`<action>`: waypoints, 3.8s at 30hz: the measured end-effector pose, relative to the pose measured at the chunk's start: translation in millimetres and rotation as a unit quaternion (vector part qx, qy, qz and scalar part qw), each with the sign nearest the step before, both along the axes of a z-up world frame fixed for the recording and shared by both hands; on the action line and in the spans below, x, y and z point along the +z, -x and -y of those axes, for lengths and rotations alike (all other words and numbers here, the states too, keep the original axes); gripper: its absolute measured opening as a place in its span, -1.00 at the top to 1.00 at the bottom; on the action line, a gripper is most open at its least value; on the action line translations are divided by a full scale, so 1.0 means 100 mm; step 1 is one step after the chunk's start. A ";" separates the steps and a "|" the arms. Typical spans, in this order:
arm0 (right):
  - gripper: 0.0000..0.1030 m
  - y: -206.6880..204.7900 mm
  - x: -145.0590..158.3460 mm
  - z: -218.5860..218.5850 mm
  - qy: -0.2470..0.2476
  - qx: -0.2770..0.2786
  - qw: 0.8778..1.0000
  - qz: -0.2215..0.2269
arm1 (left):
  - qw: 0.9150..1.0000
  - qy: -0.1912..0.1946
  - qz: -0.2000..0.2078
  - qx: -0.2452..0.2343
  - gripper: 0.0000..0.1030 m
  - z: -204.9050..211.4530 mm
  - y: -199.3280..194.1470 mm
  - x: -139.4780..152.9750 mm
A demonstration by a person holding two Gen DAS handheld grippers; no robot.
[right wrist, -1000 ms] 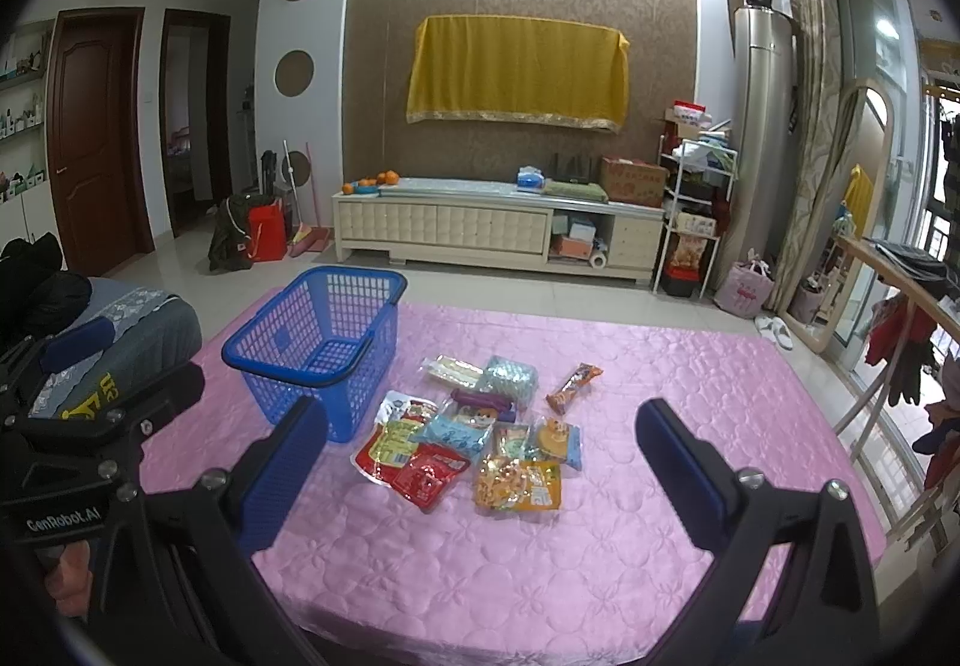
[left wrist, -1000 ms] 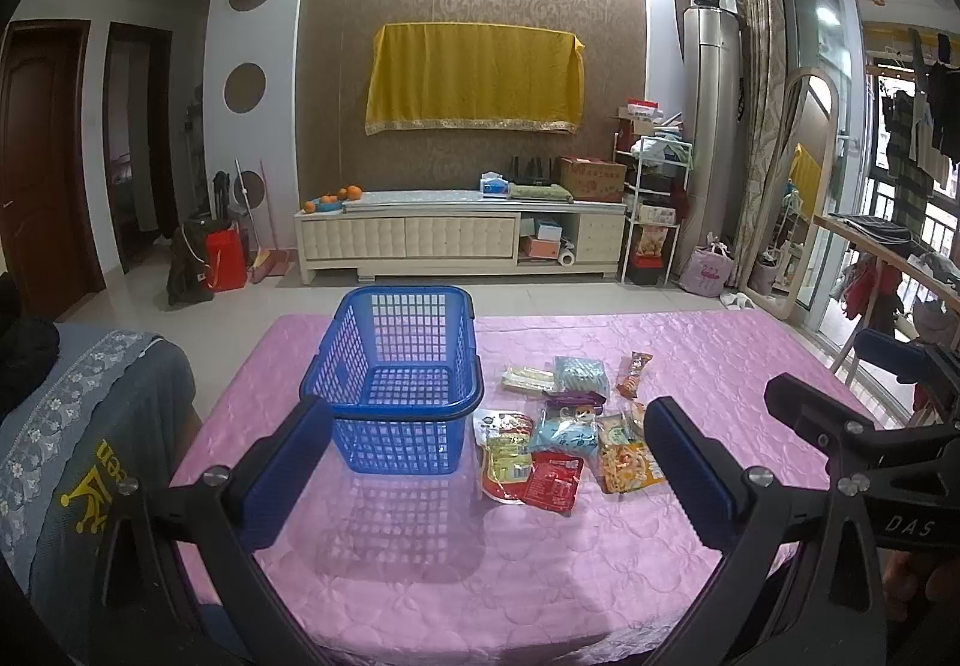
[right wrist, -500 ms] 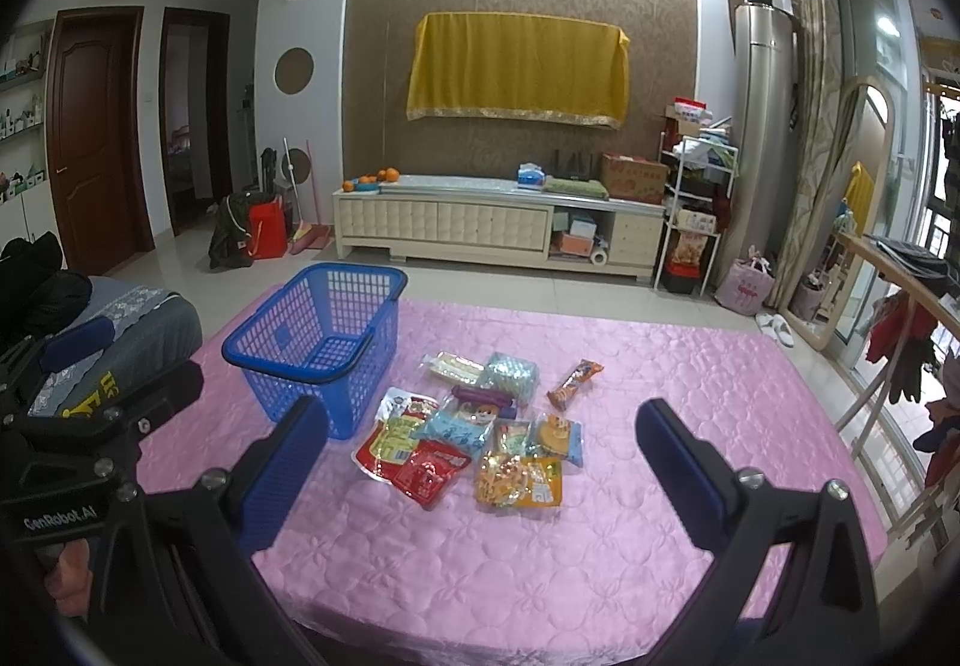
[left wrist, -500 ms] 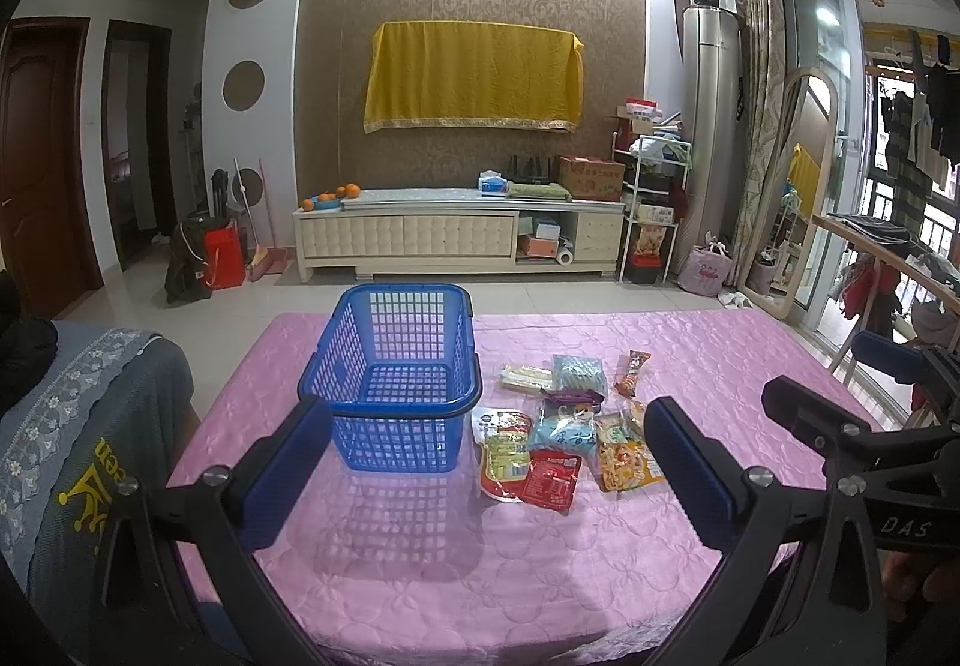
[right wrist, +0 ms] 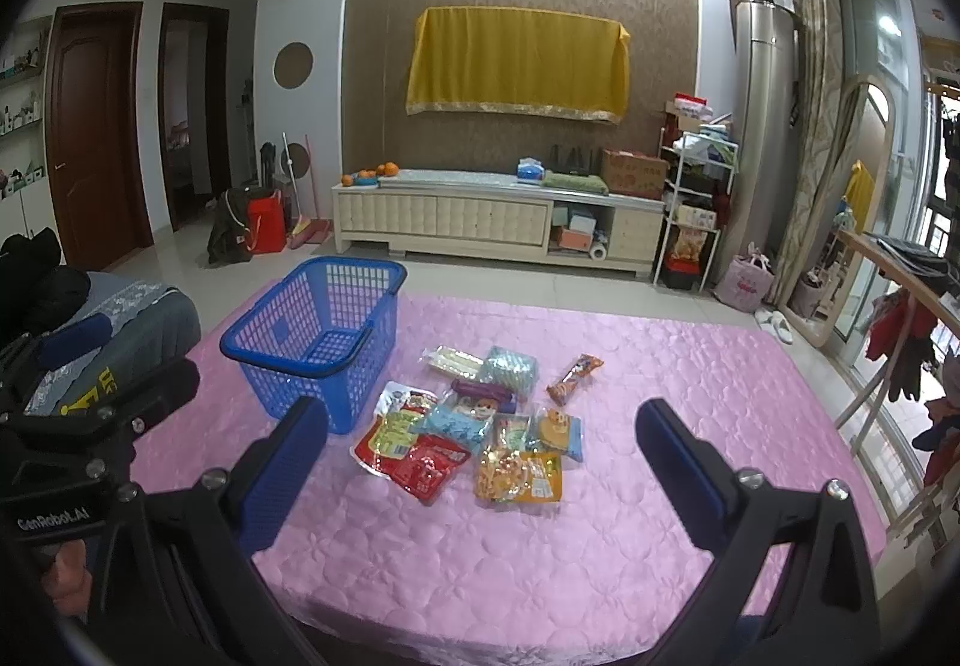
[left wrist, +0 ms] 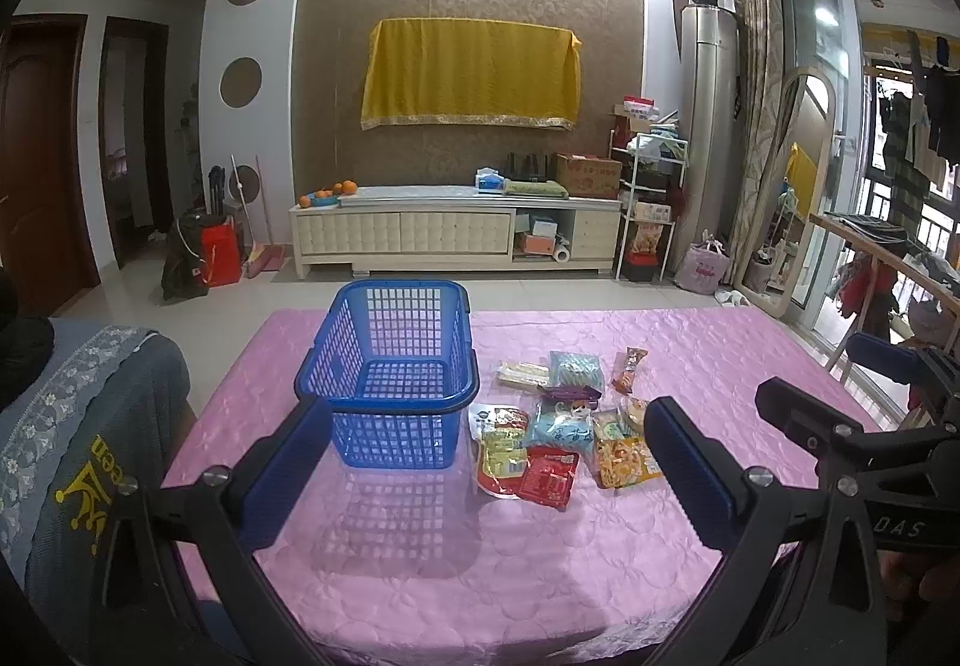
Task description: Organize snacks
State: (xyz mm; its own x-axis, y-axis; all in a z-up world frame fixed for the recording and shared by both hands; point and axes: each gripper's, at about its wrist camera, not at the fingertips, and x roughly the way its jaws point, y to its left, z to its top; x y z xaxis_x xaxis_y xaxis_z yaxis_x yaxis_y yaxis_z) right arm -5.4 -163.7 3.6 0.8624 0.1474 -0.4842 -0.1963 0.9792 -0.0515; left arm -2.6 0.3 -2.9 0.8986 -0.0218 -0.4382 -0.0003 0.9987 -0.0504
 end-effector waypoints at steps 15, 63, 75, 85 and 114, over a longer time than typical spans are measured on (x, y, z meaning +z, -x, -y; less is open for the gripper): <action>-1.00 -0.02 -0.02 -0.02 0.002 0.000 1.000 -0.003 | 1.000 -0.003 -0.001 0.000 -1.00 0.01 0.00 -0.01; -1.00 -0.94 -0.33 0.80 -0.032 -0.016 0.996 -0.077 | 0.993 -0.035 -0.094 -0.063 -1.00 0.75 -1.19 -0.27; -1.00 -1.57 -1.01 1.18 -0.033 -0.043 0.984 -0.170 | 0.972 -0.038 -0.203 -0.112 -1.00 1.13 -1.95 -0.90; -1.00 -2.10 -1.59 1.15 -0.024 -0.050 0.972 -0.229 | 0.957 -0.046 -0.266 -0.105 -0.72 1.13 -2.52 -1.46; -1.00 -2.48 -1.94 1.01 -0.062 -0.050 0.956 -0.283 | 0.934 0.024 -0.343 -0.094 -0.23 0.74 -2.97 -2.04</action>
